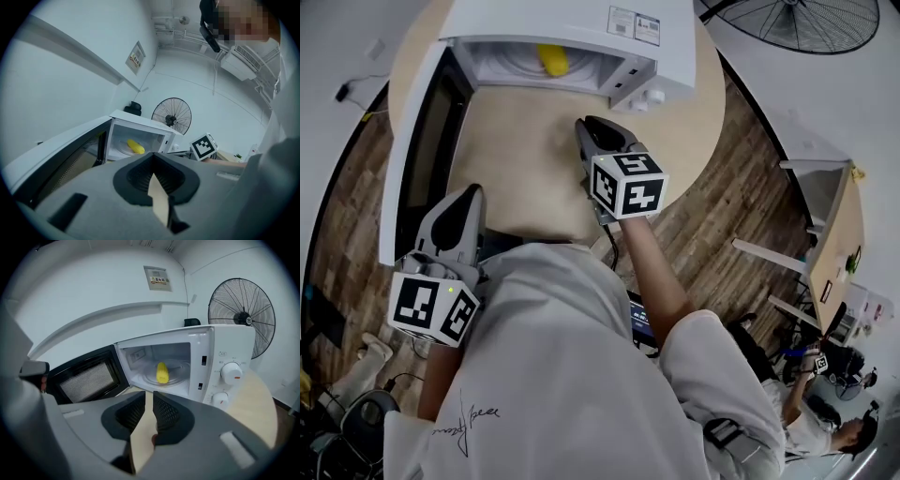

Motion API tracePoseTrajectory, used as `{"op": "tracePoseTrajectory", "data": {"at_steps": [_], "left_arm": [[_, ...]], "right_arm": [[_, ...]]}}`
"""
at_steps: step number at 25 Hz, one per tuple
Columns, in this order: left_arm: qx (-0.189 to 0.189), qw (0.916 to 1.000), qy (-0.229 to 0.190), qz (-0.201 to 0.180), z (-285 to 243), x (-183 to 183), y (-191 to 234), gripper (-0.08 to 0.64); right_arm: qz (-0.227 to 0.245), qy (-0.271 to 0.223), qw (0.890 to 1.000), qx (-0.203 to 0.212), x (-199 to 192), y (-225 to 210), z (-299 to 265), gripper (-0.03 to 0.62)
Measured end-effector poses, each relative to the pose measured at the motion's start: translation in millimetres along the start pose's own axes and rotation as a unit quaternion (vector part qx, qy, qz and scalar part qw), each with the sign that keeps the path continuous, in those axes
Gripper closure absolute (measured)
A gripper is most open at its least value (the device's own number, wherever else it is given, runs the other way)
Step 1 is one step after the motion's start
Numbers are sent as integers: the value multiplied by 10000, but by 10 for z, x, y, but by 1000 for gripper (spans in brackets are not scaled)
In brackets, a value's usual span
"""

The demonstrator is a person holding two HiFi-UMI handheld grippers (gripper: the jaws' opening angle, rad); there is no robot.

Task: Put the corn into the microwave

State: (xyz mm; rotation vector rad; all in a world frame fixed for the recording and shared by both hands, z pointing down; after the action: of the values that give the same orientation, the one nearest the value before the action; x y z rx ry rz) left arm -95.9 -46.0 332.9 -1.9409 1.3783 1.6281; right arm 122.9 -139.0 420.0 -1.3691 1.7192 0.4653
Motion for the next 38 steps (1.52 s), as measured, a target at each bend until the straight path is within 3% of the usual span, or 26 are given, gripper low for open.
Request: {"op": "tracePoseTrajectory", "data": {"at_steps": [8,22,32,38], "left_arm": [[149,9999,-19,42,-21,-64,-35,569],[469,9988,-68,156,62,-114,55,569],[471,9987,141,-128,-25,-131,88,569],[581,9983,33,31,-19,-132,128,569]], "right_arm": [[-336,-13,9994,81,-141,-7,314,543],[-399,-260,9989,33,-186,101,770,578],[-422,-357,9982,-240,-223,55,1095,580],[-472,-387,9976,-331,-287,67,1211,580]]}}
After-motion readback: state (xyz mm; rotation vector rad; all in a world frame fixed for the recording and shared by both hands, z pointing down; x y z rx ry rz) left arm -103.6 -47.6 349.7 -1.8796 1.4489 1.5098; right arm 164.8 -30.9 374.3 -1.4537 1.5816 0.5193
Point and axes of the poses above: the fingertips, and each gripper's own axes: z backward along the fingers, y to its left, x out of its top, the point moved 5 cm from there along z, backward along the fingers
